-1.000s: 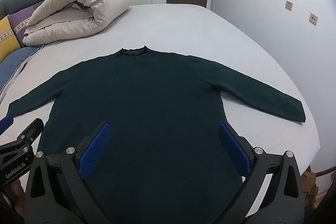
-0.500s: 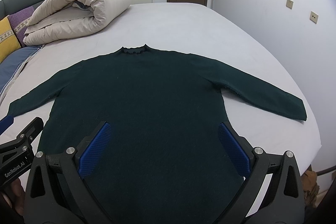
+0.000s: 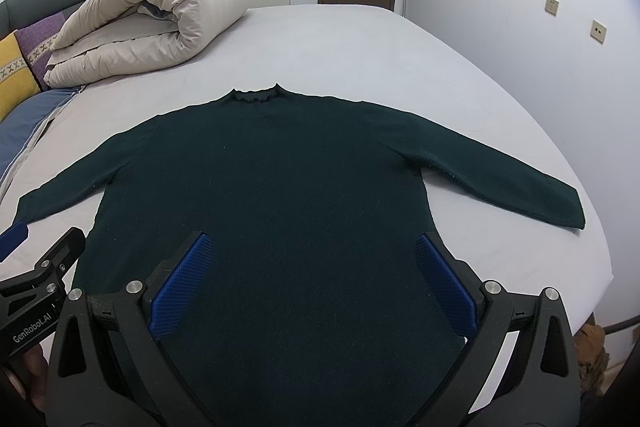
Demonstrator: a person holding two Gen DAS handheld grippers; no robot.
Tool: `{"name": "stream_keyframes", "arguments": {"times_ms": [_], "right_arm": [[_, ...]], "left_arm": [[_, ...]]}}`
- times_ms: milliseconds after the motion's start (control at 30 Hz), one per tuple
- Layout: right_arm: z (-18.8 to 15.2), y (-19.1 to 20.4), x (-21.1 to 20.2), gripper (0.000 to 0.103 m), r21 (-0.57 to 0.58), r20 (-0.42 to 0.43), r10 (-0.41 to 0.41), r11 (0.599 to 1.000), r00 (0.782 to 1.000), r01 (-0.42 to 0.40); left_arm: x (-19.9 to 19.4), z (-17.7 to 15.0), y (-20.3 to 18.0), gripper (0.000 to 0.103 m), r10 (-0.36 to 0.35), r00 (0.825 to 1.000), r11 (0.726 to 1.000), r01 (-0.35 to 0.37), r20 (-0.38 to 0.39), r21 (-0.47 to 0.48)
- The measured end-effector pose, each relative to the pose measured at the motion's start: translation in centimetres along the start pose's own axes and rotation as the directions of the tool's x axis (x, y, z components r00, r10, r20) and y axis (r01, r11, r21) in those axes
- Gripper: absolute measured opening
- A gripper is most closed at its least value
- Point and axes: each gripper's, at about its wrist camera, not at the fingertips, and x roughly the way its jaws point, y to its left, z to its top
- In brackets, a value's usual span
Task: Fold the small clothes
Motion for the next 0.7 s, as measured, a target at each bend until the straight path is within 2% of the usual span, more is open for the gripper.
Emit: {"name": "stream_keyframes", "arguments": {"times_ms": [700], "right_arm": [[-0.28, 0.04, 0.34, 0.103, -0.004, -0.012, -0.002, 1.000, 1.000, 0.002]], "left_arm": [[0.10, -0.34, -0.06, 0.103, -0.002, 1.000, 1.000, 0.002, 0.000, 0.001]]}}
